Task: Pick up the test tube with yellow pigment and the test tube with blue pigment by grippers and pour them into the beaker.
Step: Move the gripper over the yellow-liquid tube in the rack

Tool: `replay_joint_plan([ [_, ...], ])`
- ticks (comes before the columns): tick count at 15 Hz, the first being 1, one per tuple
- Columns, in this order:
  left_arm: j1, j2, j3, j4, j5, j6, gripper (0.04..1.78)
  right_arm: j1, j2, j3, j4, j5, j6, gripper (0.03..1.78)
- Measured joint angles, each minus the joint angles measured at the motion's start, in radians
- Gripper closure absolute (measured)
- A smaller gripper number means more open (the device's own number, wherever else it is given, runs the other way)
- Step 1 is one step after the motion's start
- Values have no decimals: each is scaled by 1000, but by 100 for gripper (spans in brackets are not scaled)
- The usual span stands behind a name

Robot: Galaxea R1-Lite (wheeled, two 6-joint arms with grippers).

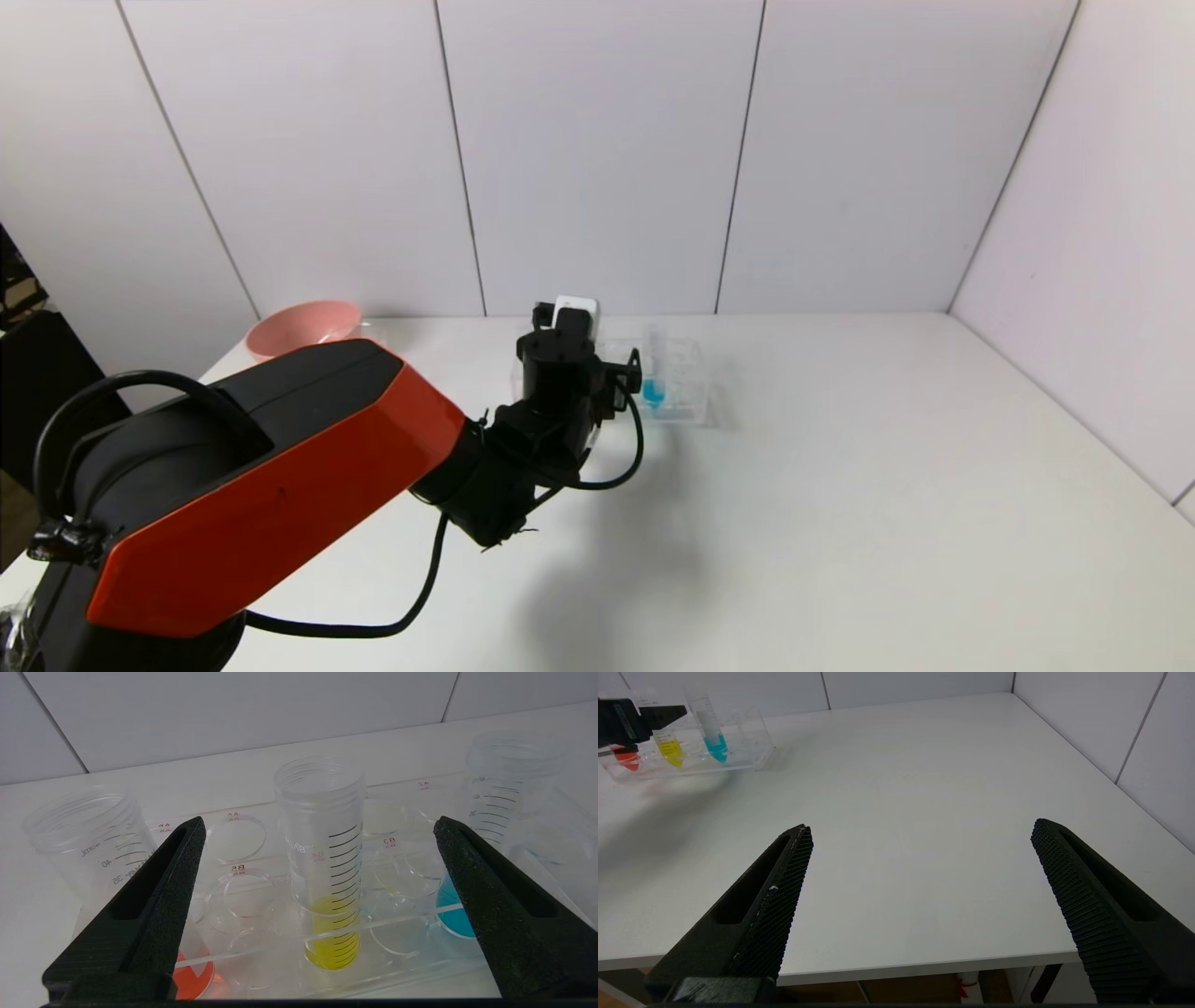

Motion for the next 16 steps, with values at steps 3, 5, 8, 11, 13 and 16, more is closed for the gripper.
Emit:
replay_joint_plan([
  [3,3,4,-1,0,2,0,20,0,0,0,0,0,0,10],
  [5,5,4,0,2,5,-1,39,0,0,0,0,0,0,10],
  [8,5,4,1,2,4,-1,85,0,0,0,0,0,0,10],
  [11,2,2,6,0,-2,-1,130,0,0,0,0,0,0,10],
  [13,2,1,9,0,-1,-2,137,0,0,0,0,0,0,10],
  [16,3,0,10,0,0,-2,137,0,0,0,0,0,0,10],
])
